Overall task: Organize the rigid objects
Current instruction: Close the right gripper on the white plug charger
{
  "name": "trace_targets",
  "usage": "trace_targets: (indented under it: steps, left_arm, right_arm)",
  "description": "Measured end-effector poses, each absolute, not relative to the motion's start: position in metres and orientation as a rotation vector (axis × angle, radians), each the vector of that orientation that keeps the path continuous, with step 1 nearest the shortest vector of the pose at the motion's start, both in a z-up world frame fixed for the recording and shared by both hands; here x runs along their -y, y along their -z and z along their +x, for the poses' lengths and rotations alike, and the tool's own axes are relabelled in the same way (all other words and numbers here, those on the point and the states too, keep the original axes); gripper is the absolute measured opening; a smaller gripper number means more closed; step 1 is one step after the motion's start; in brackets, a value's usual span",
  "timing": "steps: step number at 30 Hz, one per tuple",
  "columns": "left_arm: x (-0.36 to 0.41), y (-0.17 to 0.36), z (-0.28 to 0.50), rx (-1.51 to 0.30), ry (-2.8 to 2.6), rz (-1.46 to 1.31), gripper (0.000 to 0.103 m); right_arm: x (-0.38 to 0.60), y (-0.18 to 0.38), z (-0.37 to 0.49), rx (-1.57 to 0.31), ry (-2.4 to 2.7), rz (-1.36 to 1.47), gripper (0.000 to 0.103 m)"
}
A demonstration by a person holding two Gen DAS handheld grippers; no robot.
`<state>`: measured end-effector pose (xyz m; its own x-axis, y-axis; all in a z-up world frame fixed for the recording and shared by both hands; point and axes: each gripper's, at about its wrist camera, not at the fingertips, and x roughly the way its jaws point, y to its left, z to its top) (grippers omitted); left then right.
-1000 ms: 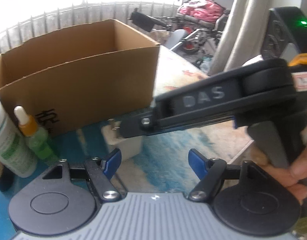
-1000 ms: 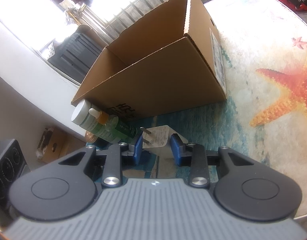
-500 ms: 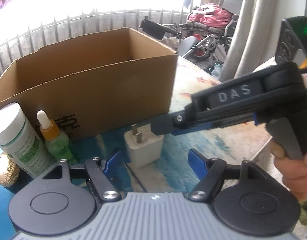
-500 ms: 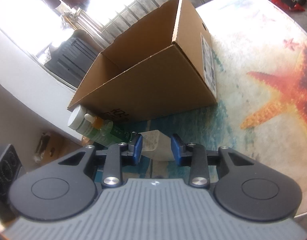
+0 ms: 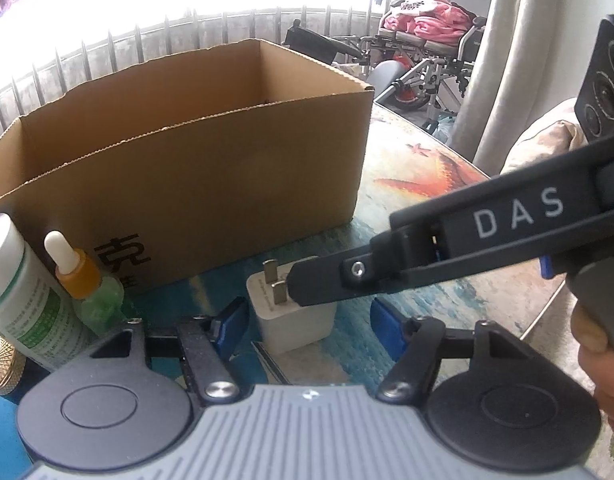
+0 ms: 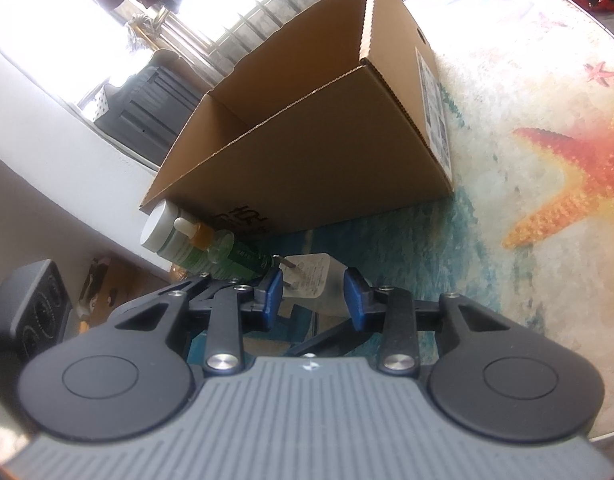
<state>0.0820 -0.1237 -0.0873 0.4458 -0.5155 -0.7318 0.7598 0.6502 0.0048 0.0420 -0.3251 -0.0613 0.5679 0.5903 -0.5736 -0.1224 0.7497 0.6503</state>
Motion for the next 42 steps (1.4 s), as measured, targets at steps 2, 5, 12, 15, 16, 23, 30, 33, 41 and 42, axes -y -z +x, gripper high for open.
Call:
trace_targets:
  steps: [2,5,12,15,16,23,30,33,41,42]
  left_arm:
    - [0.1234,0.0882,0.0804,-0.76,0.812,0.365,0.067]
    - [0.1234,0.0892,0.0785,-0.75,0.814,0.376,0.066]
    - [0.1229,0.0901,0.0785,-0.748,0.812,0.378,0.062]
    - [0.1234,0.0916,0.0785,-0.744,0.81,0.392,0.062]
    - [0.1233,0.092,0.0783,-0.741,0.81,0.395,0.062]
    - [0.1227,0.0934,0.0793,-0.735,0.807,0.402,0.057]
    - [0.1215,0.097,0.0825,-0.739,0.806,0.415,0.056]
    - [0.1218,0.0969,0.0823,-0.733,0.804,0.422,0.052]
    - [0.1243,0.0961,0.0828,-0.731,0.793,0.42,0.046]
    - [0.1243,0.0962,0.083,-0.731,0.793,0.418,0.046]
  right_arm:
    - [0.3245,0.0616,0.0421,-0.878,-0.462,0.607,0.035]
    - [0.3228,0.0611,0.0411,-0.879,-0.463,0.595,0.035]
    - [0.3242,0.0609,0.038,-0.885,-0.471,0.601,0.036]
    - [0.3251,0.0617,0.037,-0.887,-0.477,0.611,0.036]
    - [0.3253,0.062,0.0368,-0.888,-0.478,0.613,0.036]
    - [0.3294,0.0631,0.0379,-0.88,-0.46,0.621,0.036]
    - [0.3305,0.0679,0.0415,-0.882,-0.446,0.627,0.036]
    - [0.3305,0.0694,0.0429,-0.88,-0.442,0.635,0.035]
    - [0.3288,0.0692,0.0441,-0.878,-0.433,0.625,0.034]
    - [0.3283,0.069,0.044,-0.878,-0.432,0.623,0.033]
